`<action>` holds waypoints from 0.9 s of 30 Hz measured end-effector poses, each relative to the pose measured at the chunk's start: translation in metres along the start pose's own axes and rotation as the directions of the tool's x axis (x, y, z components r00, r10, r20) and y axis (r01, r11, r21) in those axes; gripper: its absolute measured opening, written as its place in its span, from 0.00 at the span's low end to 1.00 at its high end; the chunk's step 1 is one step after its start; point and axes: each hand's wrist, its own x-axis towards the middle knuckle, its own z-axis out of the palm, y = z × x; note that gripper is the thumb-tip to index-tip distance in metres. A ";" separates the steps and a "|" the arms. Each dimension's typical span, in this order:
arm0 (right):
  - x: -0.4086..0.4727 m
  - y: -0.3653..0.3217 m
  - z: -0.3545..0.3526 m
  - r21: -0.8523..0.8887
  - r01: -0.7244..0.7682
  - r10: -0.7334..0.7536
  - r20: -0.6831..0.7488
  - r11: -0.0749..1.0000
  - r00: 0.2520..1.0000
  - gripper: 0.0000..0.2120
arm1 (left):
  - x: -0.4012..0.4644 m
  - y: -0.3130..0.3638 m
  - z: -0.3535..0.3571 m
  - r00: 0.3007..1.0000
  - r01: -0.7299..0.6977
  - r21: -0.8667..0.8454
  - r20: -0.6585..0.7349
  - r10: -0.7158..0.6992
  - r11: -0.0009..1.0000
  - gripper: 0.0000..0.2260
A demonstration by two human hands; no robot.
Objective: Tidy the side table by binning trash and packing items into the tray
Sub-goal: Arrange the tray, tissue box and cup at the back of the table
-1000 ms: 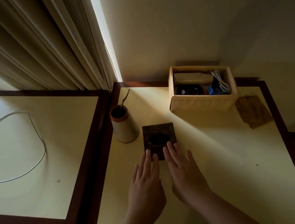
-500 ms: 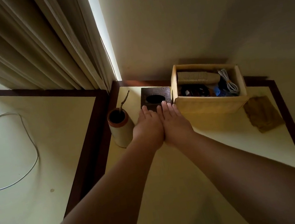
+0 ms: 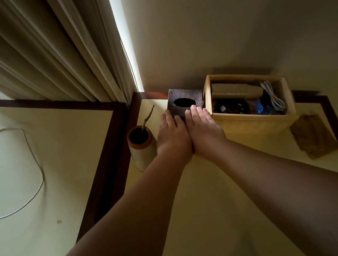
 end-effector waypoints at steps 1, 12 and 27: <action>-0.004 0.001 0.001 0.020 0.016 -0.015 -0.032 1.000 0.999 0.38 | -0.013 0.004 -0.001 1.000 -0.004 -0.068 -0.028 0.002 0.998 0.38; -0.120 -0.064 0.047 0.824 0.071 0.063 -0.127 0.562 0.990 0.39 | -0.202 0.011 0.068 0.833 0.327 -0.861 0.069 -0.548 0.390 0.16; -0.029 0.033 -0.028 0.384 -0.339 0.398 -0.084 0.859 0.914 0.45 | -0.066 -0.073 -0.014 0.861 0.207 -0.893 -0.028 -0.509 0.400 0.33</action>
